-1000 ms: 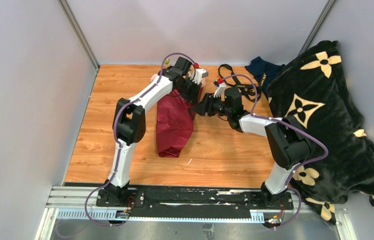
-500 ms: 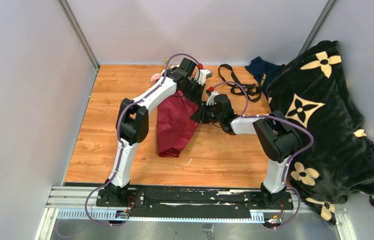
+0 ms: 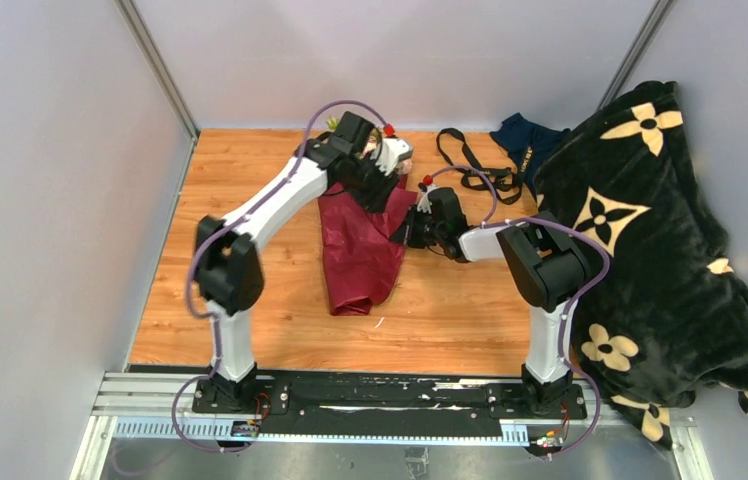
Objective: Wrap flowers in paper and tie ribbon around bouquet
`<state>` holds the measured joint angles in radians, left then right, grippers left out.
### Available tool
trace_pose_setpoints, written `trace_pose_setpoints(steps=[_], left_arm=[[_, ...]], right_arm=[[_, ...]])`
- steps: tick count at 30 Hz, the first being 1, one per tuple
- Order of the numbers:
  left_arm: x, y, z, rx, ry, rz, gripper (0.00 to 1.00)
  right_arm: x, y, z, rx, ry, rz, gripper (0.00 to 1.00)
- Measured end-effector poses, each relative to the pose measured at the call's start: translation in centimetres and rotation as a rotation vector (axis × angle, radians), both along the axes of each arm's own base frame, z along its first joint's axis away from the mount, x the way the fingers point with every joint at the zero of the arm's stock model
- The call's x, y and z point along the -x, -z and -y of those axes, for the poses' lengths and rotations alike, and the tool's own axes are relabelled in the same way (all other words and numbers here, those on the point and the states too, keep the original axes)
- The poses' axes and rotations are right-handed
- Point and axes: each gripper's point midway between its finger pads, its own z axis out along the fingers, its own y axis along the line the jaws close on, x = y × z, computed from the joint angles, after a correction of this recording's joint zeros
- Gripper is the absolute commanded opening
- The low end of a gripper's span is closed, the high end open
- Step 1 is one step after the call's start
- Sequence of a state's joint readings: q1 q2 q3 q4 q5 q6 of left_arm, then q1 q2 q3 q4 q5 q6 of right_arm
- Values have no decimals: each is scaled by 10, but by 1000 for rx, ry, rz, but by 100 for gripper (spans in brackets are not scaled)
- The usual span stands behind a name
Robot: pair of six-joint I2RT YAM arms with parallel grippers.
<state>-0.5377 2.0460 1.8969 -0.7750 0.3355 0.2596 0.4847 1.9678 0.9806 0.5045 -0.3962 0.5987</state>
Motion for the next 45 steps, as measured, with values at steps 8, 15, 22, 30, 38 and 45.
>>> trace_pose_setpoints(steps=[8,15,22,30,38,45], left_arm=[[89,23,-49,-227,167,73,11],[162,131,-51,-478,420,-34,11],[195,136,-43,-469,612,72,13],[247,118,-44,-411,809,2,20],[221,42,-27,-263,761,69,3],[189,97,-55,-358,645,-53,3]], right_arm=[[-2,-1,-2,-9,-14,-19,0],[1,1,-4,-13,-32,-40,0],[5,2,-3,0,-49,-57,0],[9,1,-4,13,-69,-72,0],[4,-1,-3,21,-64,-54,0],[2,-3,-3,26,-60,-53,0]])
